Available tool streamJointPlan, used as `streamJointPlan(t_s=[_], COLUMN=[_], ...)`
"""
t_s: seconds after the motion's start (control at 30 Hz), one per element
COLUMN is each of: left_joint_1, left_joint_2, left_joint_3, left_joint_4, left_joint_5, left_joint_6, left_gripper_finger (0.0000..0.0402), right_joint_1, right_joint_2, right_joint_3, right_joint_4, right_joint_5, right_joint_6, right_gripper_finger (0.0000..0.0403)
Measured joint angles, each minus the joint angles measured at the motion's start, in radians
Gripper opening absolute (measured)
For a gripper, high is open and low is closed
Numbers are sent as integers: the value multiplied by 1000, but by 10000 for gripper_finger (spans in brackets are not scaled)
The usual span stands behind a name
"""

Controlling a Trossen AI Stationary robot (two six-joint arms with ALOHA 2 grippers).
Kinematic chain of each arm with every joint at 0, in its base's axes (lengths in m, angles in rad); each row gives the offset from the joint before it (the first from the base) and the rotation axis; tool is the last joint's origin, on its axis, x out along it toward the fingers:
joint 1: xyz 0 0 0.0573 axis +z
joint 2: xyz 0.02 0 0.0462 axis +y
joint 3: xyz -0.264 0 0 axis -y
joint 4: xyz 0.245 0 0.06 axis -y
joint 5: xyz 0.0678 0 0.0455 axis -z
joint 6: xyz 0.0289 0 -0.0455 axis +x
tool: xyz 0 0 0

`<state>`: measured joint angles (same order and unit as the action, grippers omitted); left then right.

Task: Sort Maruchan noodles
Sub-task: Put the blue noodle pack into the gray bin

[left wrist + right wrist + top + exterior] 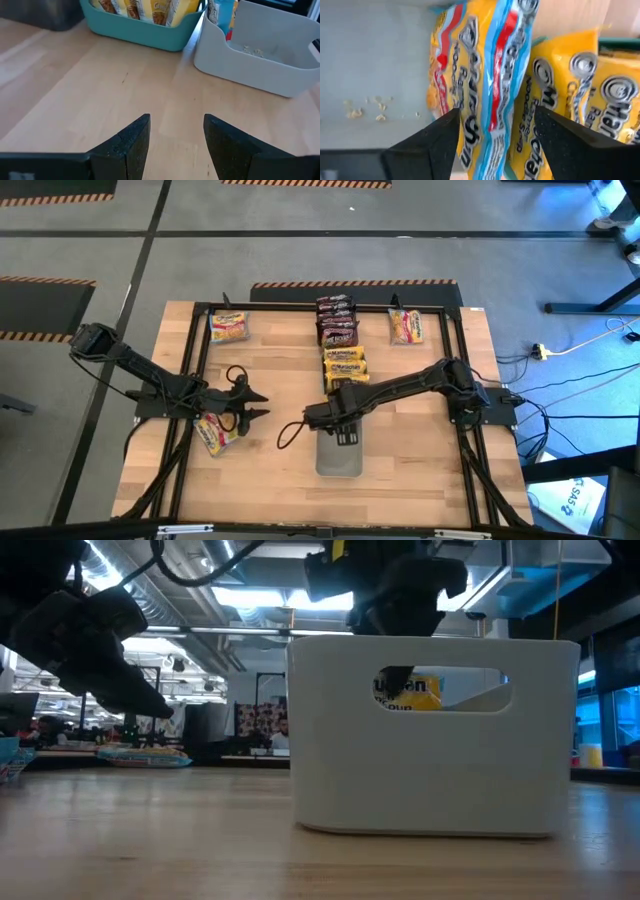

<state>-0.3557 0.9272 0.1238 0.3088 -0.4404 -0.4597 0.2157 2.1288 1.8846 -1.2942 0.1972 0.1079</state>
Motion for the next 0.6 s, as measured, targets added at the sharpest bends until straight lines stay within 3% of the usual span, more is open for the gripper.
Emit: streamJointPlan(t_s=[0.33,0.6], left_joint_1=[0,3], left_joint_2=[0,3], left_joint_3=[0,61], left_joint_4=[0,-27], left_joint_5=[9,61], left_joint_6=[28,70], left_gripper_finger=[180,180], right_joint_1=[44,95], right_joint_2=[-81,-87], right_joint_3=[-1,-20], right_joint_4=[11,230], right_joint_5=[-32,-32], right_joint_6=[15,-63], right_gripper_finger=[224,203])
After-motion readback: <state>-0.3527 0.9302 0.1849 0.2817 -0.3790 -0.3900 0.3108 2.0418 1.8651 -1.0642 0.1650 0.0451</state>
